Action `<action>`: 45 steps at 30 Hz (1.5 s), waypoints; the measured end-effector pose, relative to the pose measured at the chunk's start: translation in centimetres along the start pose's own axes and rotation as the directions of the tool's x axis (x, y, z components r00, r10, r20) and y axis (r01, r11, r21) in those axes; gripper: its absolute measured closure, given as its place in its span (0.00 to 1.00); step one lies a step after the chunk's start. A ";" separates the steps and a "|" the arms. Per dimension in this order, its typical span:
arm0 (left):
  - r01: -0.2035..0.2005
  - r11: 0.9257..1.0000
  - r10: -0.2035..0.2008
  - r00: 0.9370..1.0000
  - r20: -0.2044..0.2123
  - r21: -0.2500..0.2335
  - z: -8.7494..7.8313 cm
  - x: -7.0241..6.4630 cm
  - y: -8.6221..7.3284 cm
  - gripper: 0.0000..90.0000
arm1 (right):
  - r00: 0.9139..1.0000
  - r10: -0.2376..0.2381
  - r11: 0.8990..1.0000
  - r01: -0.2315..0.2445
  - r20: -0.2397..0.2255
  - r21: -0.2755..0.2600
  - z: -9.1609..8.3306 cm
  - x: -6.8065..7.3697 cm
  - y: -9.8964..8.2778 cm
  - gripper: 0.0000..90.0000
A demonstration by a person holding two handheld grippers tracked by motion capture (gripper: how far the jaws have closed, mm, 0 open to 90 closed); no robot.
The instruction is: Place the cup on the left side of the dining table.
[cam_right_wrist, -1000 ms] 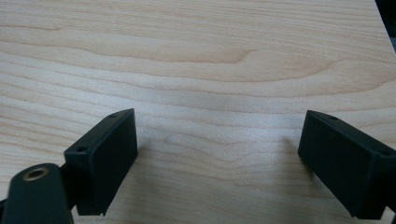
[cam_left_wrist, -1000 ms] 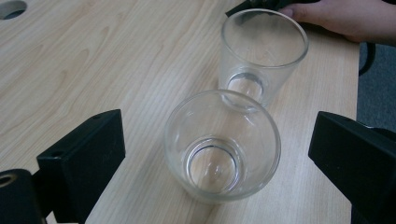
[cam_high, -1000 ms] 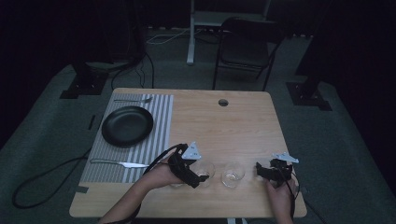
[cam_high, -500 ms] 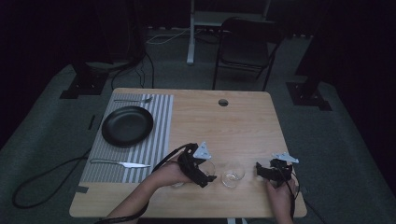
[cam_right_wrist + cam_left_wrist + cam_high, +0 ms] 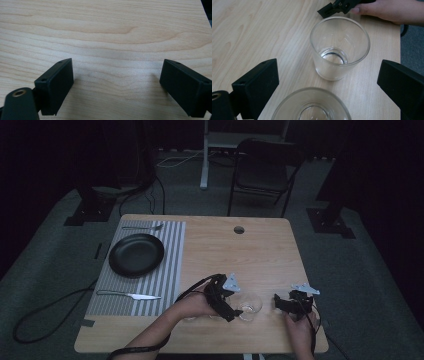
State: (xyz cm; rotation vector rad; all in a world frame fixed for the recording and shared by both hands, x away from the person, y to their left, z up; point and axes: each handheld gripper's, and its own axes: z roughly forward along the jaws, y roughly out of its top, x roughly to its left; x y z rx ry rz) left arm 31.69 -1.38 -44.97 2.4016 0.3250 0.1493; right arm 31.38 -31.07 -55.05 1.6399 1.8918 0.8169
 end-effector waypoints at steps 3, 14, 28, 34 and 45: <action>-0.006 1.000 0.006 1.000 0.005 0.011 0.5 -0.1 0.4 0.05 | 1.000 0.000 1.000 0.000 0.000 0.000 0.0 0.0 0.0 0.13; -0.035 0.998 0.033 0.999 0.020 0.061 2.4 -0.7 1.7 0.05 | 1.000 0.000 1.000 0.000 0.000 0.000 0.0 0.0 0.0 0.13; -0.061 0.990 0.058 0.998 0.030 0.131 4.5 -1.0 3.0 0.05 | 1.000 0.001 1.000 -0.001 0.000 0.000 0.0 0.0 0.0 0.13; -0.060 0.984 0.058 0.998 0.014 0.168 5.1 -1.1 3.4 0.05 | 1.000 0.000 1.000 0.000 0.000 0.000 0.0 0.0 0.0 0.13; -0.048 0.974 0.048 0.999 0.007 0.220 6.3 -1.3 4.1 0.05 | 1.000 0.000 1.000 0.000 0.000 0.000 0.0 0.0 0.0 0.13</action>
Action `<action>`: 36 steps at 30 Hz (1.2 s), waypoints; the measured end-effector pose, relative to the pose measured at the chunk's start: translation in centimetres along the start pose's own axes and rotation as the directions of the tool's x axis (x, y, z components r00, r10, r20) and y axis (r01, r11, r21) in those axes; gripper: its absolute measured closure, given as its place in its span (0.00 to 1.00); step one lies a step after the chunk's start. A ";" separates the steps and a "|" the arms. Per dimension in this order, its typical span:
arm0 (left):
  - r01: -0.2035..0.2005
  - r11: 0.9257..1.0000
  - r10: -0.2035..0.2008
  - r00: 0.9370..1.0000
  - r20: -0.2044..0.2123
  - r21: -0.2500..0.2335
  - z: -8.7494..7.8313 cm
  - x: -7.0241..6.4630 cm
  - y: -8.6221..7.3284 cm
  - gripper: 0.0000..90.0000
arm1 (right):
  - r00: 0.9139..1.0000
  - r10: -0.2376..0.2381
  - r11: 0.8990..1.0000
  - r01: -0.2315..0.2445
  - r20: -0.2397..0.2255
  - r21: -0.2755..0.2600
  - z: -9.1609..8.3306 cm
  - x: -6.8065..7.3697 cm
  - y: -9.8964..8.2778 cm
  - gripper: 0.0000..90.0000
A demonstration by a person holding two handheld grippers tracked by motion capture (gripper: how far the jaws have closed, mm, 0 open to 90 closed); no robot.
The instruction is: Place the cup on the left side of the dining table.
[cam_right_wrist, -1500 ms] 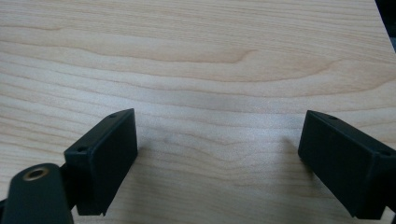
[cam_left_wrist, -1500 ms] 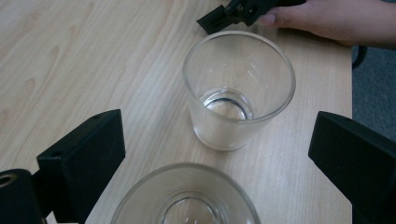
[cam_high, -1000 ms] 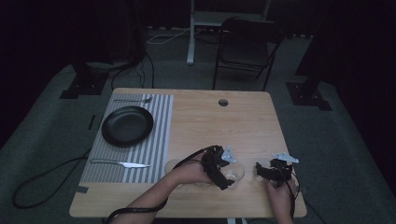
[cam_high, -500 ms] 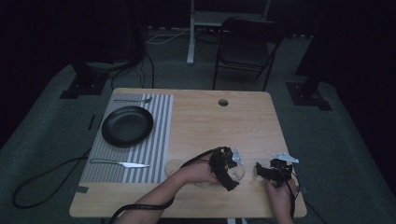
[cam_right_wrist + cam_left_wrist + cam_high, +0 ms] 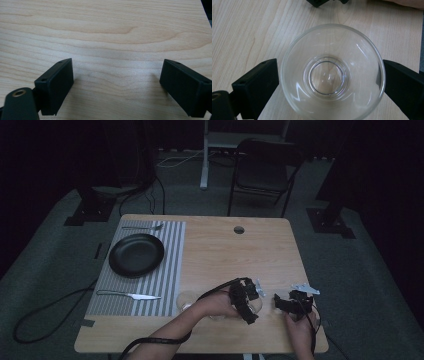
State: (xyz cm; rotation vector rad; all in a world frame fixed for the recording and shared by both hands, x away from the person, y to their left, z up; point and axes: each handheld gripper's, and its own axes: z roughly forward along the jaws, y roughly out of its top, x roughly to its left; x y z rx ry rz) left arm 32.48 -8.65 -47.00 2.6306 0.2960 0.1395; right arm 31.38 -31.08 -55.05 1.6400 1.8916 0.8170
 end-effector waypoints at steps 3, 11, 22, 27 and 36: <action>0.002 1.000 -0.002 1.000 -0.001 0.013 0.2 -0.1 0.1 0.05 | 1.000 0.000 1.000 0.000 0.000 0.000 0.0 0.0 0.0 0.13; -0.012 0.999 0.013 1.000 -0.019 0.052 0.5 -0.3 0.7 0.10 | 1.000 0.000 1.000 0.000 0.000 0.000 0.0 0.0 0.0 0.13; -0.002 0.999 0.004 1.000 -0.031 0.053 0.5 -0.3 0.8 0.20 | 1.000 0.000 1.000 0.000 0.000 0.000 0.0 0.0 0.0 0.13; 0.011 0.999 -0.010 0.999 -0.039 0.047 0.4 0.2 0.7 0.20 | 1.000 0.000 1.000 0.000 0.000 0.000 0.0 0.0 0.0 0.13; 0.050 0.999 -0.049 0.997 -0.066 0.014 0.0 1.2 0.8 0.20 | 1.000 0.002 1.000 -0.002 0.000 0.000 0.0 0.0 0.0 0.13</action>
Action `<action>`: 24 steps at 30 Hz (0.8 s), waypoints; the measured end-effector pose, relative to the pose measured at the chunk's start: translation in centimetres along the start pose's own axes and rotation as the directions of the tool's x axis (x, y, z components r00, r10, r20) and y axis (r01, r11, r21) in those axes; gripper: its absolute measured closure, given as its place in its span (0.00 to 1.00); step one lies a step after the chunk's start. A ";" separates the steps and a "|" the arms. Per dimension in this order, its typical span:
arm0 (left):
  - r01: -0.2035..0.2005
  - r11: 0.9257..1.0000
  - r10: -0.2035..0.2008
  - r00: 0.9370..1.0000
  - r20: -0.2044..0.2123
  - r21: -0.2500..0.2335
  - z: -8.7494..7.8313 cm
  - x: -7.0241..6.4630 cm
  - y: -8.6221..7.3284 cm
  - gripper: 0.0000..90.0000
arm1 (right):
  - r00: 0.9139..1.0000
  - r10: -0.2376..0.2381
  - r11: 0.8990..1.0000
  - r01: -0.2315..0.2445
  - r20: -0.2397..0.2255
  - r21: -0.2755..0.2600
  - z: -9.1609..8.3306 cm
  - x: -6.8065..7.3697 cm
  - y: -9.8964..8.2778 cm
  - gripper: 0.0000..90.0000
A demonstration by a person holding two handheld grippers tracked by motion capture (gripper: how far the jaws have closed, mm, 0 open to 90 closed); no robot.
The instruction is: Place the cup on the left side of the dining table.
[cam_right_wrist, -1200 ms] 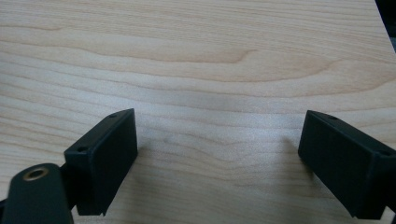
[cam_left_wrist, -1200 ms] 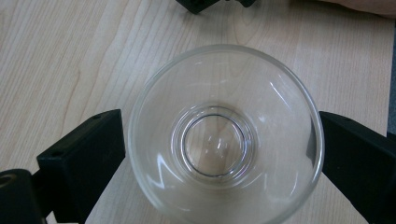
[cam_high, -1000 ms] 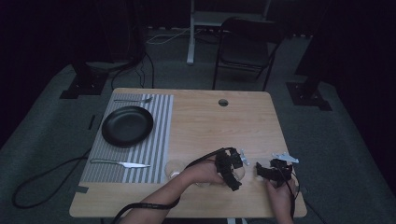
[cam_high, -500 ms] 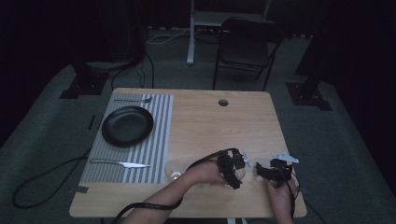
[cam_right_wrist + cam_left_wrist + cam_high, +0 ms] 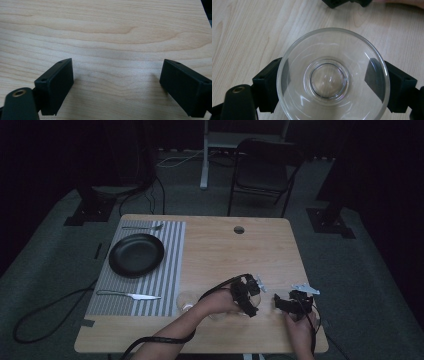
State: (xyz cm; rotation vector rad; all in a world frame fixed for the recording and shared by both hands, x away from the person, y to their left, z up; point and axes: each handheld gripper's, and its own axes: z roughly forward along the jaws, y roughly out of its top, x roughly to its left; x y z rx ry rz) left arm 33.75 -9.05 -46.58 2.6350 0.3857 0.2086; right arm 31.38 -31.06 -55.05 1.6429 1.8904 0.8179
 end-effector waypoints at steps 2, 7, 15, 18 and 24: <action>0.009 1.000 -0.009 1.000 -0.010 0.002 0.0 0.3 0.1 0.20 | 1.000 -0.001 1.000 0.001 0.000 -0.001 0.0 0.0 0.0 0.13; 0.034 0.999 -0.034 0.999 -0.029 0.006 -0.2 1.2 0.1 0.20 | 1.000 -0.003 1.000 0.003 0.001 0.001 0.0 0.0 0.0 0.13; 0.095 0.995 -0.095 0.994 -0.057 -0.001 -1.1 3.0 -0.2 0.20 | 1.000 -0.002 1.000 0.002 0.000 -0.001 0.0 0.0 0.0 0.13; 0.123 0.992 -0.123 0.990 -0.075 -0.004 -1.5 3.6 -0.6 0.20 | 1.000 -0.003 1.000 0.003 0.001 -0.001 0.0 0.0 0.0 0.13; 0.185 0.983 -0.184 0.977 -0.110 -0.006 -1.9 5.0 -1.6 0.20 | 1.000 -0.001 1.000 0.001 0.001 0.000 0.0 0.0 0.0 0.13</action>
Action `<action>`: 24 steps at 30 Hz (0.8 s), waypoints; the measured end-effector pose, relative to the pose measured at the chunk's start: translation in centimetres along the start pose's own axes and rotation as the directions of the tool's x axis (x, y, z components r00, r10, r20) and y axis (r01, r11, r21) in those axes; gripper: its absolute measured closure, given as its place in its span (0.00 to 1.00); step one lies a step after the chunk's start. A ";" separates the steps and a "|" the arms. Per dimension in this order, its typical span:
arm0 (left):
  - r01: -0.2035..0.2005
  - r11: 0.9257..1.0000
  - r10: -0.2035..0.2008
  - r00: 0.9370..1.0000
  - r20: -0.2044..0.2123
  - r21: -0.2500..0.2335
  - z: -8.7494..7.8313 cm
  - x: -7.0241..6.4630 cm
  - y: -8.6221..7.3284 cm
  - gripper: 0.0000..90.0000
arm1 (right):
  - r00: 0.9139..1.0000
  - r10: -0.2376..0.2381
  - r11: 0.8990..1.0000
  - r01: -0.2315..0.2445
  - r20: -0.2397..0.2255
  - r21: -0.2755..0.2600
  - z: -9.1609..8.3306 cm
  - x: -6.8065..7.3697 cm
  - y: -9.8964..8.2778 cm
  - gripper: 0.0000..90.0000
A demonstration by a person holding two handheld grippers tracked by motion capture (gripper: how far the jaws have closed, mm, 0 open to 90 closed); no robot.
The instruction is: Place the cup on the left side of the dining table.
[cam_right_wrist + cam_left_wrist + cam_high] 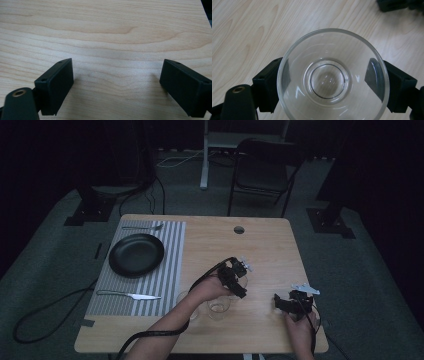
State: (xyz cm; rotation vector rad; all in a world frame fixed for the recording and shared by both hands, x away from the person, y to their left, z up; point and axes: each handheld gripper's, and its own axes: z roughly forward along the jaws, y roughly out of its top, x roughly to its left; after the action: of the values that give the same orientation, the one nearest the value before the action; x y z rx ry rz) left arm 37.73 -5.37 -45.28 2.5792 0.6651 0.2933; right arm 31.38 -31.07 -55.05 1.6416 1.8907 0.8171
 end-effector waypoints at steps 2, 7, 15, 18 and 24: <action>0.009 1.000 -0.009 1.000 -0.010 0.009 -0.1 0.5 -0.3 0.20 | 1.000 0.000 1.000 0.000 0.000 0.000 0.0 0.0 0.0 0.13; 0.048 0.999 -0.047 0.998 -0.030 0.010 -0.5 1.8 -1.3 0.20 | 1.000 -0.001 1.000 0.001 0.000 0.000 0.0 0.0 0.0 0.13; 0.096 0.995 -0.096 0.993 -0.065 0.005 -1.9 3.7 -2.9 0.20 | 1.000 -0.001 1.000 0.001 0.000 0.000 0.0 0.0 0.0 0.13; 0.110 0.994 -0.109 0.991 -0.079 0.004 -2.5 4.3 -3.6 0.20 | 1.000 -0.001 1.000 0.001 0.000 0.000 0.0 0.0 0.0 0.13; 0.142 0.990 -0.141 0.984 -0.107 0.002 -3.8 5.7 -5.0 0.20 | 1.000 -0.001 1.000 0.001 0.000 0.000 0.0 0.0 0.0 0.13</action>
State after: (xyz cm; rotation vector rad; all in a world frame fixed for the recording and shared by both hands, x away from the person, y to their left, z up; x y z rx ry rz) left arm 39.40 2.83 -43.87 2.5228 0.8860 0.3834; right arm 31.39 -31.08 -55.05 1.6399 1.8917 0.8169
